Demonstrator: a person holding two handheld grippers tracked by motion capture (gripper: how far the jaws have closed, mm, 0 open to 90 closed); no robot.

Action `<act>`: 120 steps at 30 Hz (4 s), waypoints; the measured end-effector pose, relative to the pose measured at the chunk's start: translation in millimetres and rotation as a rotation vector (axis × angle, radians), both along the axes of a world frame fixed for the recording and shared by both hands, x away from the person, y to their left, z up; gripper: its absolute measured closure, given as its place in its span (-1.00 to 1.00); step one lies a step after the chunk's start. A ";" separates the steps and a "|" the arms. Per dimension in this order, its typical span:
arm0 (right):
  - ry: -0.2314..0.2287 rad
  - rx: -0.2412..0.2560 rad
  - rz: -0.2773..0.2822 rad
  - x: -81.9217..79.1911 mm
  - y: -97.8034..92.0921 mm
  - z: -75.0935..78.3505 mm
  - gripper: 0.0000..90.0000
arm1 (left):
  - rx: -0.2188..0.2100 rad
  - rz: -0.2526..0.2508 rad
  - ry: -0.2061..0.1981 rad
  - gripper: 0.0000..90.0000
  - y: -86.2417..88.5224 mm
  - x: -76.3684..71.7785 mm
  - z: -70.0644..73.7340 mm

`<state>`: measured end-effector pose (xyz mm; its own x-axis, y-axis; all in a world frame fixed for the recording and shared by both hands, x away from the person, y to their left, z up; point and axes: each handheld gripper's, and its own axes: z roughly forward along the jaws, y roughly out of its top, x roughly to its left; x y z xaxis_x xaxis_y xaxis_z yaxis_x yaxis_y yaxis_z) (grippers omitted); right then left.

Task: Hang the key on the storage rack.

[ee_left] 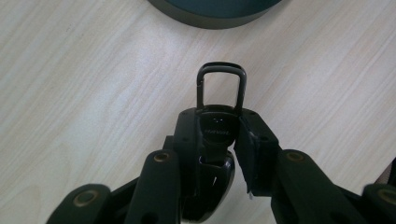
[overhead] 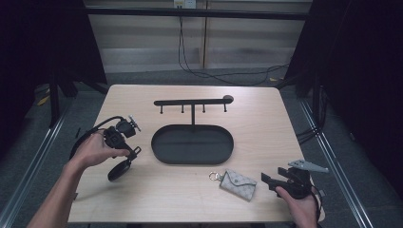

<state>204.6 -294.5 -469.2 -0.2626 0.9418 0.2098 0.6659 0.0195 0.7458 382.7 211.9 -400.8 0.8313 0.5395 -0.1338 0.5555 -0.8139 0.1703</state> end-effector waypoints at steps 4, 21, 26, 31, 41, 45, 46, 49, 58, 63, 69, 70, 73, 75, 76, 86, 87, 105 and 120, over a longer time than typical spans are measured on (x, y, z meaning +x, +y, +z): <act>0.000 0.000 -0.001 -0.1 -0.2 -0.1 -0.48 | 0.010 -0.010 -0.002 0.57 -1.7 1.1 7.8; 0.002 0.000 -0.001 0.1 -0.3 -0.2 -0.49 | 0.041 -0.026 -0.039 0.57 -4.9 0.5 42.2; 0.003 -0.002 -0.002 0.4 -0.2 -0.4 -0.49 | 0.044 -0.028 -0.046 0.58 -6.0 0.0 49.8; 0.003 -0.001 -0.002 0.3 -0.3 -0.4 -0.49 | 0.056 -0.029 -0.055 0.58 -8.7 -0.9 56.4; 0.006 -0.003 -0.002 0.8 -0.3 -0.7 -0.49 | 0.071 -0.002 -0.029 0.58 -12.8 2.7 71.3; 0.008 -0.002 -0.001 1.0 -0.3 -0.9 -0.49 | 0.061 -0.020 -0.039 0.58 -15.2 3.4 77.5; 0.008 -0.002 -0.002 1.0 -0.3 -1.0 -0.49 | 0.059 -0.026 -0.051 0.58 -15.9 3.1 79.1; 0.010 0.000 -0.003 1.2 -0.3 -1.1 -0.49 | 0.054 -0.045 -0.069 0.58 -18.3 2.2 84.4; 0.009 0.001 -0.003 1.2 -0.7 -1.2 -0.49 | 0.089 0.034 -0.042 0.58 -27.6 8.6 91.7; 0.013 0.000 0.000 1.2 -0.2 -1.2 -0.49 | 0.089 0.090 -0.047 0.58 -32.7 13.6 95.9; 0.013 0.002 -0.001 1.6 -0.5 -1.6 -0.49 | 0.108 0.161 -0.070 0.58 -39.7 19.7 97.5; 0.014 0.003 0.000 1.8 -0.4 -1.7 -0.49 | 0.115 0.171 -0.063 0.58 -41.4 21.1 97.0; 0.018 0.004 -0.001 2.1 -0.4 -2.0 -0.49 | 0.108 0.187 -0.048 0.58 -45.8 23.8 95.9; 0.018 0.005 -0.001 2.0 -0.5 -1.9 -0.49 | 0.103 0.202 -0.041 0.58 -49.5 25.0 95.1; 0.018 0.006 -0.001 2.1 -0.8 -2.1 -0.49 | 0.098 0.215 -0.036 0.58 -50.5 25.3 94.9; 0.020 0.006 0.003 2.1 -0.6 -2.0 -0.49 | 0.085 0.245 0.000 0.58 -63.6 30.5 102.5; 0.020 0.006 0.003 2.1 -0.6 -2.0 -0.49 | 0.088 0.257 -0.005 0.58 -64.7 30.8 102.8; 0.020 0.014 0.002 1.9 -1.6 -2.2 -0.49 | 0.129 0.280 0.015 0.58 -95.6 46.0 101.5; 0.017 0.020 0.015 1.6 -1.7 -2.0 -0.49 | 0.161 0.357 0.012 0.58 -113.1 63.5 92.3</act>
<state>206.2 -296.2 -471.2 -0.2734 0.9333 0.2327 0.6781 0.0155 0.7348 446.2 98.8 -308.5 0.5860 0.8097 -0.0324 0.8101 -0.5844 0.0474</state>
